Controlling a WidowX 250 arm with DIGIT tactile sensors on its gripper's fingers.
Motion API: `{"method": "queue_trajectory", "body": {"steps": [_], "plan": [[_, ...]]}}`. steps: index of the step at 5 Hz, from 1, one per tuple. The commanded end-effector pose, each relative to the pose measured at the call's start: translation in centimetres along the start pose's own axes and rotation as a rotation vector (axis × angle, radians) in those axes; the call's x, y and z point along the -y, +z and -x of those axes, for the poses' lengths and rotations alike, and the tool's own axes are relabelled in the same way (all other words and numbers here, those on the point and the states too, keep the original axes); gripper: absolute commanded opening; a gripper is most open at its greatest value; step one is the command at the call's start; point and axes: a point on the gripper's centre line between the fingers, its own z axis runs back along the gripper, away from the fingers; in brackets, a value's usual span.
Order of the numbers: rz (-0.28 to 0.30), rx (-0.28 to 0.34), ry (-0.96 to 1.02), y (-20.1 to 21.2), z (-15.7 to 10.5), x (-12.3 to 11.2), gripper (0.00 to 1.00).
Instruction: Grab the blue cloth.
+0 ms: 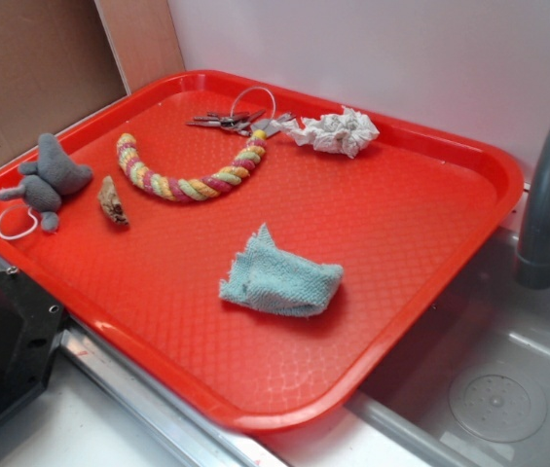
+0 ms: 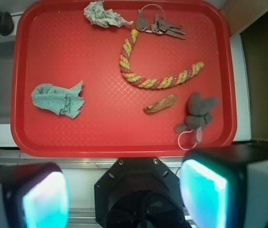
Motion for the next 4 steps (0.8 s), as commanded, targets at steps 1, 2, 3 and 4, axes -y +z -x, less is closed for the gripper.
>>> {"method": "queue_trajectory", "body": {"steps": [1,2,3,4], "plan": [[0.000,0.000,0.000,0.00,0.00,0.00,1.00],[0.002,-0.005,0.001,0.09,0.16,0.11,1.00],[0.008,-0.005,-0.002,-0.01,0.03,0.10,1.00],[0.000,-0.016,-0.019,-0.69,-0.64,0.29,1.00]]}}
